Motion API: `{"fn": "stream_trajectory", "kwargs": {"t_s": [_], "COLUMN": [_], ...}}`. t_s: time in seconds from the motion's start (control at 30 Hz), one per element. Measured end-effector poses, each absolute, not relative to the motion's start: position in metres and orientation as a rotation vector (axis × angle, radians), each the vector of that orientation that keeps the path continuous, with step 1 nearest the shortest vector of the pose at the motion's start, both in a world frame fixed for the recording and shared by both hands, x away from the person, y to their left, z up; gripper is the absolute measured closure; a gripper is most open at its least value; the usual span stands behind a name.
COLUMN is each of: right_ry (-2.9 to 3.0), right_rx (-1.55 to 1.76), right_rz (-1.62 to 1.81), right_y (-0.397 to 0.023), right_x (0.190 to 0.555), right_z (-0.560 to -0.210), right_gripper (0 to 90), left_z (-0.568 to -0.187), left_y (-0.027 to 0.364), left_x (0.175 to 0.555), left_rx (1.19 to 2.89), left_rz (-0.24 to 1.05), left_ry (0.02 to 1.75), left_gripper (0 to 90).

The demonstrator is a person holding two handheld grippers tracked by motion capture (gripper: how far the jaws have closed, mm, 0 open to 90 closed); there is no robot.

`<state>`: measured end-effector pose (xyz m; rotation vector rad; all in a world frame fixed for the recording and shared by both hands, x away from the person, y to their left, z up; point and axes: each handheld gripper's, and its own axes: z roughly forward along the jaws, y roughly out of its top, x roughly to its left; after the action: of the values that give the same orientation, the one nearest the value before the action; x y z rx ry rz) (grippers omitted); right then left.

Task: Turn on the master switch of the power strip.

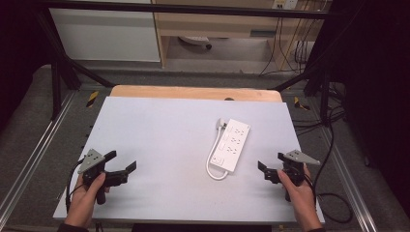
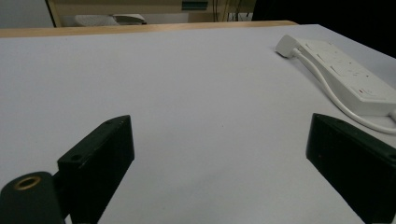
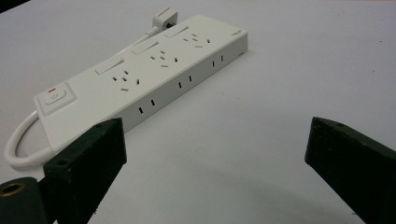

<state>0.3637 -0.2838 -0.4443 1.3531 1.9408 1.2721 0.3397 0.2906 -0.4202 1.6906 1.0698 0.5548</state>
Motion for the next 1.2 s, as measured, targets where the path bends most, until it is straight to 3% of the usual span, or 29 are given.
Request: {"fn": "stream_trajectory", "kwargs": {"t_s": [1.2], "right_ry": [1.864], "right_rx": [1.321], "right_rz": [1.376], "right_y": [-0.269], "right_x": [0.367], "right_z": [-0.408], "right_gripper": [2.9], "left_z": [-0.423], "left_y": [0.286], "left_x": [0.343], "left_rx": [1.715], "left_rz": [0.514], "left_ry": [1.094], "left_gripper": [6.2]}}
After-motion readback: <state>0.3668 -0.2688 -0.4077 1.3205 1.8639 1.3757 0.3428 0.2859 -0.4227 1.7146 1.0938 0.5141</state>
